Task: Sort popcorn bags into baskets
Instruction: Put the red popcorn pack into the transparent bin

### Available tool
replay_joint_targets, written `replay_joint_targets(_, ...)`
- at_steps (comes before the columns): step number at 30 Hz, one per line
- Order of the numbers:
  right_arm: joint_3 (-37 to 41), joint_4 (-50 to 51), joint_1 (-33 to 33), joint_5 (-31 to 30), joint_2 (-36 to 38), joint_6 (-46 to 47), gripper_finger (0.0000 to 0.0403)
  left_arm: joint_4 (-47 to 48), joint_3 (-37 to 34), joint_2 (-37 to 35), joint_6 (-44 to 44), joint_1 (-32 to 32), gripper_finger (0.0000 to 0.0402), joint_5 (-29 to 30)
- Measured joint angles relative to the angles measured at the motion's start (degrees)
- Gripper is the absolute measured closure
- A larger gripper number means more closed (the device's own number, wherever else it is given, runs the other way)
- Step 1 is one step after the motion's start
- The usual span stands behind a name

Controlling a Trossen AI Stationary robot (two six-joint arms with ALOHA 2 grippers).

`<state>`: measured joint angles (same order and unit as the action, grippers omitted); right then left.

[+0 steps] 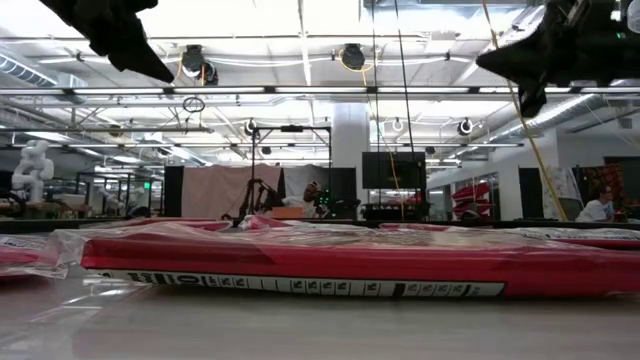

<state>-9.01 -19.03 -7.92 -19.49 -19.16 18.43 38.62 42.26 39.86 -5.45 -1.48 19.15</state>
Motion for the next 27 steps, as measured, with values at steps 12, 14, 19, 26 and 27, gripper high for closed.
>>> replay_joint_targets(12,-21.5,6.4,0.0,0.2,-22.9,-5.0,0.0403,0.2,-1.0,2.0,-3.2,0.3,0.0372,-0.1)
replay_joint_targets(14,-23.1,6.5,0.0,0.2,-26.5,-5.6,0.0403,0.2,-1.0,2.8,-4.2,0.8,0.0360,-0.2)
replay_joint_targets(19,-23.7,3.5,0.0,0.3,-33.8,-5.6,0.0403,0.7,-1.0,6.2,-6.8,2.4,0.0308,-1.1)
replay_joint_targets(26,-23.7,-0.2,0.7,0.2,-40.8,-8.0,0.0403,2.5,-1.0,11.9,-10.9,3.8,0.0251,-1.1)
replay_joint_targets(27,-23.7,-1.5,0.9,0.2,-41.6,-7.8,0.0403,2.7,-1.0,12.7,-11.3,3.8,0.0249,-1.1)
